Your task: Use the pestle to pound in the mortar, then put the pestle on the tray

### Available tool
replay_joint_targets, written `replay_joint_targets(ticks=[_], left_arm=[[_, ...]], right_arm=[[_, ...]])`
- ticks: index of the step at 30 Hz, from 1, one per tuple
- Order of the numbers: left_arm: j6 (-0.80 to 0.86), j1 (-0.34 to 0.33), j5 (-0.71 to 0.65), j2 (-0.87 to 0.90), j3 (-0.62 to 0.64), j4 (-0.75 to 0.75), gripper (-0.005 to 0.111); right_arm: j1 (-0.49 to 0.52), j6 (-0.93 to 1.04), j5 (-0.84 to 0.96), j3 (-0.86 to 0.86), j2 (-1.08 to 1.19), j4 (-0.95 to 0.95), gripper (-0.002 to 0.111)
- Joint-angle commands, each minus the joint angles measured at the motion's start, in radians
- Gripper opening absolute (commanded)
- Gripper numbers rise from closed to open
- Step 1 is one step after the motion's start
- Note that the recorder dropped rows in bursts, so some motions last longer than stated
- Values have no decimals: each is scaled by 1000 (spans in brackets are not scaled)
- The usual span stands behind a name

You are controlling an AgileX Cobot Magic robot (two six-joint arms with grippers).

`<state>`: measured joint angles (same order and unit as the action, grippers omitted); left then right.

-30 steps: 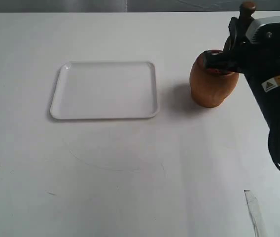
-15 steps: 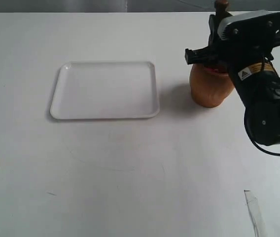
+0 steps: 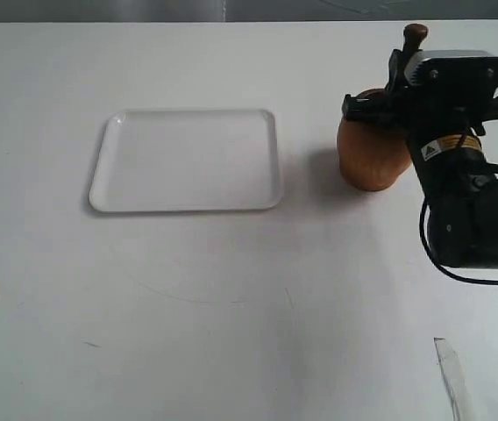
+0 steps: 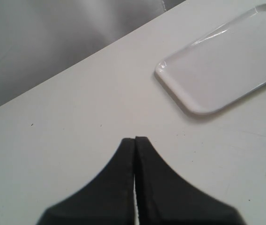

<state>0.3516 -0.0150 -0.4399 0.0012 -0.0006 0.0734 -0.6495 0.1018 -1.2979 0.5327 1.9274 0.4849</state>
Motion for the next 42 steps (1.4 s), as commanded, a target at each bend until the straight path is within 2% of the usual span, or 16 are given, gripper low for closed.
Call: replay_joint_targets(ticks=[1, 7, 12, 18, 26, 30, 35, 42], left_arm=[[-8, 8, 3, -1, 1, -7, 0], [-8, 8, 3, -1, 1, -7, 0], [-8, 8, 3, -1, 1, -7, 0], [-8, 8, 3, -1, 1, -7, 0], [-8, 8, 3, -1, 1, -7, 0], [-8, 8, 3, -1, 1, -7, 0], [-8, 8, 3, -1, 1, -7, 0], [-8, 8, 3, -1, 1, -7, 0]], right_arm=[[1, 50, 77, -18, 10, -66, 0], [1, 158, 77, -18, -242, -83, 0], [1, 156, 77, -18, -389, -83, 0], [1, 153, 77, -18, -310, -83, 0], [-1, 70, 77, -18, -43, -87, 0], [-1, 70, 77, -18, -27, -87, 0], [-1, 118, 77, -18, -113, -98, 0], [-1, 176, 77, -18, -413, -123, 0]])
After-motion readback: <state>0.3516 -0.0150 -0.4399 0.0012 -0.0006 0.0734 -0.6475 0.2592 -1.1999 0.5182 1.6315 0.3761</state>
